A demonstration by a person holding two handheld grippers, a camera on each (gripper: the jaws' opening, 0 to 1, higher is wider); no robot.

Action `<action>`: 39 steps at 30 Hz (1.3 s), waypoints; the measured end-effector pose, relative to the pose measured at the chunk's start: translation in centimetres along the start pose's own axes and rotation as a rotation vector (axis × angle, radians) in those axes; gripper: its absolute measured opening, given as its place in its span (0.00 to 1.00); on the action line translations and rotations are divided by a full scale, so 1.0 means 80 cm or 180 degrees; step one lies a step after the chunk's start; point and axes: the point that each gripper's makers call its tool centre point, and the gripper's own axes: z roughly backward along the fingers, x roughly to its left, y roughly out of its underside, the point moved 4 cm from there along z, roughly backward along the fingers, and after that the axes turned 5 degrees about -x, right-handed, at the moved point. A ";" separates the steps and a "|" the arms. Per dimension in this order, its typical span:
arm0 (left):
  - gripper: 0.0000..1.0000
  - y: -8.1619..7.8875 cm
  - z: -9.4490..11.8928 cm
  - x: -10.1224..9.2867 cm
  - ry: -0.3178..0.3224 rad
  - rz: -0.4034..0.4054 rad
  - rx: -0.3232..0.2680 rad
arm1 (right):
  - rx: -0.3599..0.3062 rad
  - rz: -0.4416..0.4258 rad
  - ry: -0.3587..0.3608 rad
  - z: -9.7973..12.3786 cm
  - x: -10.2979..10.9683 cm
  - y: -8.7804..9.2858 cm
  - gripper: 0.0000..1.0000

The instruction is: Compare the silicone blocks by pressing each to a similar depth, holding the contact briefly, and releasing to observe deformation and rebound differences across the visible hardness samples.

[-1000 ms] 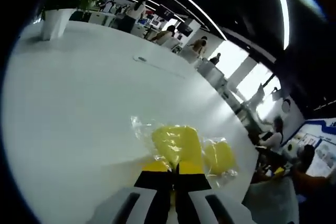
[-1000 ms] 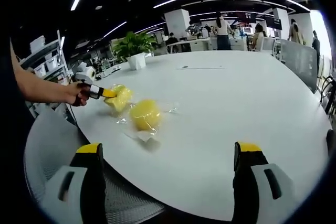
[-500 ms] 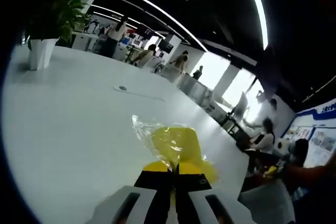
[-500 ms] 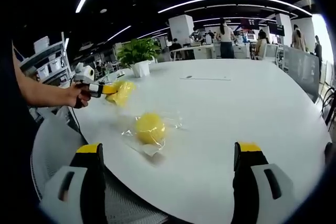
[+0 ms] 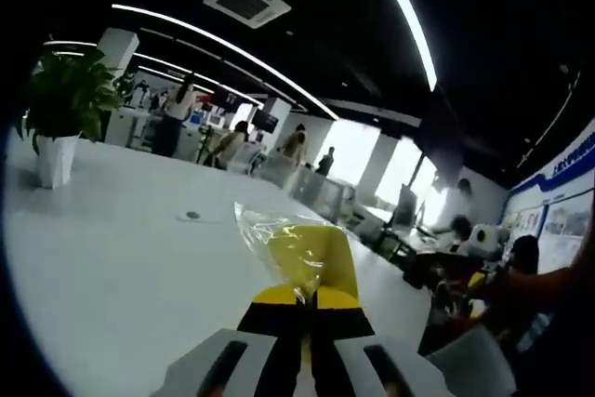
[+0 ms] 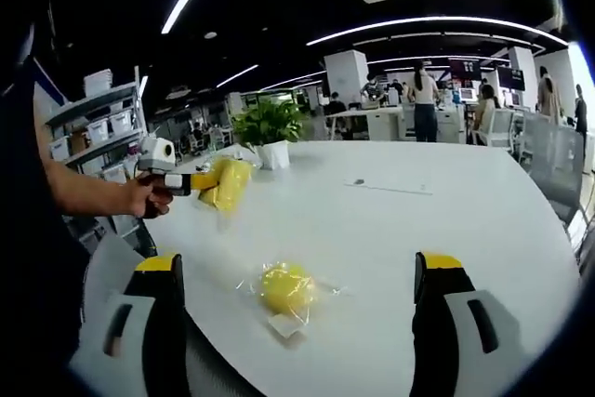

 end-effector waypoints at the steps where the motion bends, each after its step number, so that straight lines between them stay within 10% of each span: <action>1: 0.00 -0.003 0.001 -0.004 0.0011 -0.0006 -0.0020 | -0.0051 -0.0014 -0.0039 -0.003 0.002 -0.011 0.97; 26: 0.00 -0.053 0.017 -0.070 0.0467 -0.0227 -0.0288 | -0.0181 0.0169 -0.0865 -0.071 0.079 -0.103 0.96; 39: 0.00 -0.065 0.020 -0.099 0.0630 -0.0387 -0.0385 | -0.0309 0.0052 -0.1225 -0.099 0.115 -0.121 0.73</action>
